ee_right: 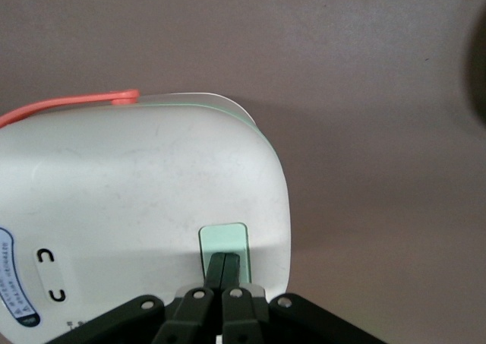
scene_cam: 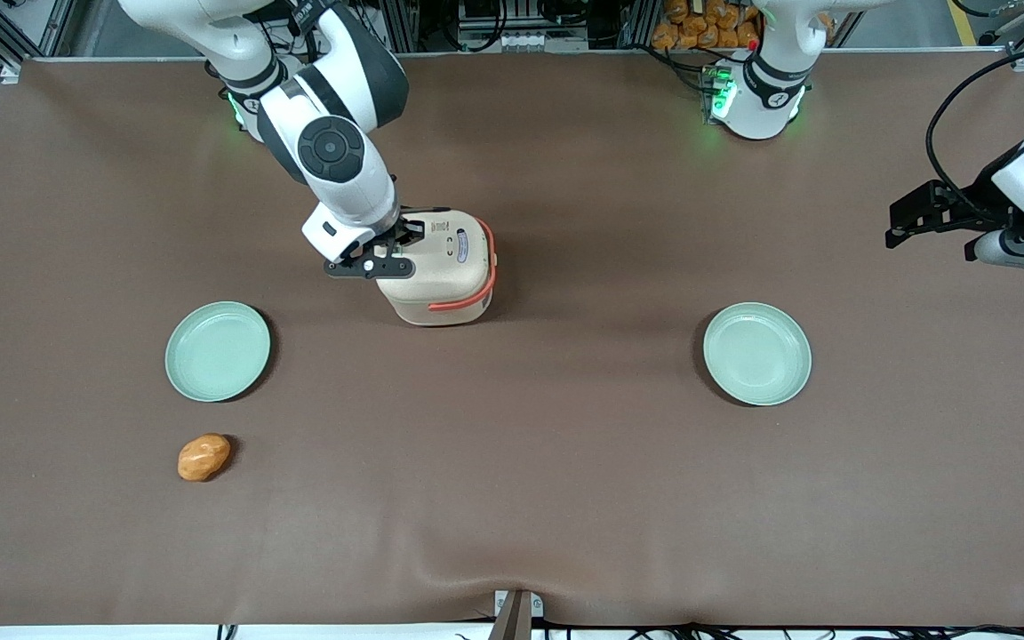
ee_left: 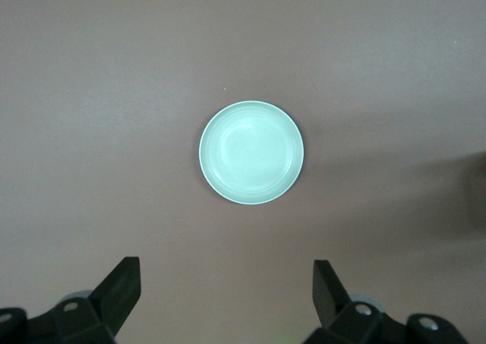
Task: Press rice cooker button with right arm
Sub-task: 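Lower the closed right gripper and press the pale green button, then lift the right gripper away as the cooker lid pops open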
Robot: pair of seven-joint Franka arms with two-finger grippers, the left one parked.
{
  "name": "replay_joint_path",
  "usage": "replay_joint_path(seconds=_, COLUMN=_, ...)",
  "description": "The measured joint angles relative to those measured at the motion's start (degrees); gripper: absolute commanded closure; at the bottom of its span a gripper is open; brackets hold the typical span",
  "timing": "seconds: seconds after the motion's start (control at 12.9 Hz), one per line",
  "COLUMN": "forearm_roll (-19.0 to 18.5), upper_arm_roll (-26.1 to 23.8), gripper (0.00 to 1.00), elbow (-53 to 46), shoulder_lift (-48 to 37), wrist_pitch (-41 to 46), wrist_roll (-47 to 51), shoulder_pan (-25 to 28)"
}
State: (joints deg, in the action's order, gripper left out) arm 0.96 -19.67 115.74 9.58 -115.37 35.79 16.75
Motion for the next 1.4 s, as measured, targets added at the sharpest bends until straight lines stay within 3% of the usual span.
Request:
replay_joint_path(seconds=0.39, forearm_roll=0.1, upper_arm_roll=-0.1, gripper=1.0, elbow=0.4, shoulder_lift=-0.1, wrist_pitch=-0.6, wrist_roll=0.7, shoulder_pan=-0.1)
replay_joint_path(seconds=0.62, forearm_roll=1.4, upper_arm_roll=0.0, gripper=0.99, elbow=-8.0, shoulder_lift=-0.6, wrist_pitch=11.4, wrist_roll=0.8, shoulder_pan=-0.7)
replay_joint_path(seconds=0.7, forearm_roll=3.4, upper_arm_roll=0.2, gripper=0.83, elbow=-12.9, shoulder_lift=-0.9, wrist_pitch=16.3, wrist_roll=0.7, shoulder_pan=-1.0)
replay_joint_path(seconds=0.85, forearm_roll=5.3, upper_arm_roll=2.1, gripper=0.19, elbow=-23.3, shoulder_lift=-1.9, wrist_pitch=25.9, wrist_roll=-0.9, shoulder_pan=-1.6)
replay_joint_path(seconds=0.93, forearm_roll=5.4, upper_arm_roll=3.8, gripper=0.0, elbow=-28.3, shoulder_lift=-2.4, wrist_pitch=30.9, wrist_roll=-2.4, shoulder_pan=-1.9)
replay_joint_path(seconds=1.16, forearm_roll=4.9, upper_arm_roll=10.6, gripper=0.0, elbow=-36.3, shoulder_lift=-4.3, wrist_pitch=38.8, wrist_roll=-9.7, shoulder_pan=-2.7)
replay_joint_path(seconds=1.4, forearm_roll=1.4, upper_arm_roll=19.1, gripper=0.0, elbow=-38.1, shoulder_lift=-6.3, wrist_pitch=40.9, wrist_roll=-22.1, shoulder_pan=-3.3)
